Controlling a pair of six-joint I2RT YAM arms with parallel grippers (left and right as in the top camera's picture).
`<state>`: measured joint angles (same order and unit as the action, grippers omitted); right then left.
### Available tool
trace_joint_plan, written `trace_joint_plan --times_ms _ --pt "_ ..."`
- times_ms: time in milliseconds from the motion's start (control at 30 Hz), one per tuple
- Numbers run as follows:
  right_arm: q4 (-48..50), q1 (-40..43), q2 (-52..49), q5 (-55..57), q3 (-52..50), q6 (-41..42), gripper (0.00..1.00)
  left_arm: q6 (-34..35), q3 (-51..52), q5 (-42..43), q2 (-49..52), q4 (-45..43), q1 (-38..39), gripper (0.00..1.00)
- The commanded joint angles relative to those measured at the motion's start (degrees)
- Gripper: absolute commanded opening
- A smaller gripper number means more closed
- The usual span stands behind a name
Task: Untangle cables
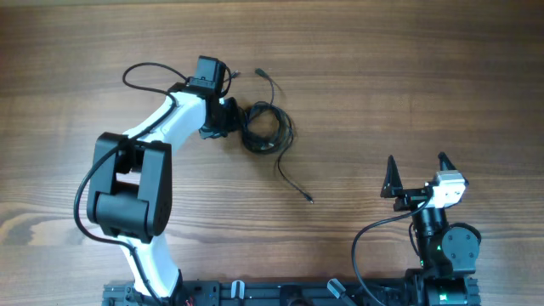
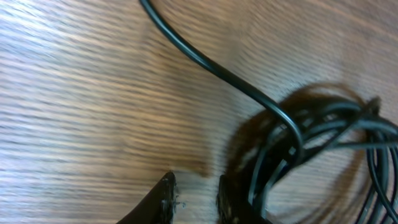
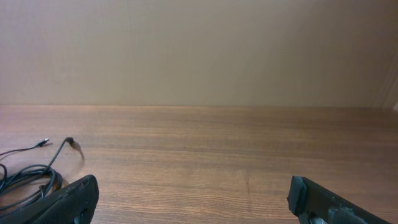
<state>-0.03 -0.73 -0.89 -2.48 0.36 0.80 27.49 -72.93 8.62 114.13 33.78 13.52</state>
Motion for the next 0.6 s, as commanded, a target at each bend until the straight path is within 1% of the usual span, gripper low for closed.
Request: trace_joint_plan --times_ms 0,33,67,133,200,267,367,400,433,500,567 --pt "0.2 -0.4 0.5 1.0 -0.1 0.7 1.00 -0.1 -0.2 1.0 0.7 0.5 1.9 0.20" --pt "0.2 -0.4 0.5 1.0 -0.1 0.7 1.00 -0.5 -0.2 1.0 0.7 0.6 2.3 0.15" --pt "0.2 -0.4 0.5 1.0 -0.1 0.7 1.00 -1.3 -0.2 1.0 0.7 0.5 2.7 0.13" --pt "0.2 -0.4 0.5 1.0 -0.1 0.7 1.00 -2.1 -0.2 1.0 0.6 0.3 3.1 0.12" --pt "0.2 -0.4 0.5 1.0 -0.1 0.7 1.00 -2.1 -0.2 1.0 0.1 0.3 3.1 0.07" --pt "0.2 -0.4 0.5 1.0 -0.1 0.7 1.00 -2.2 -0.2 0.9 -0.7 0.2 3.0 0.06" --pt "0.2 -0.4 0.5 1.0 -0.1 0.7 1.00 -2.2 -0.2 0.9 -1.0 -0.6 3.0 0.23" --pt "0.2 -0.4 0.5 1.0 -0.1 0.7 1.00 -2.2 -0.2 0.8 -1.0 -0.9 3.0 0.33" --pt "0.2 -0.4 0.5 1.0 -0.1 0.7 1.00 -2.2 -0.2 0.4 -1.0 -0.9 3.0 0.38" --pt "0.2 -0.4 0.5 1.0 -0.1 0.7 1.00 -2.2 -0.2 -1.1 -1.0 -0.9 3.0 0.55" --pt "0.2 -0.4 0.5 1.0 -0.1 0.7 1.00 -2.2 -0.2 -3.1 -1.0 -0.9 3.0 0.60"
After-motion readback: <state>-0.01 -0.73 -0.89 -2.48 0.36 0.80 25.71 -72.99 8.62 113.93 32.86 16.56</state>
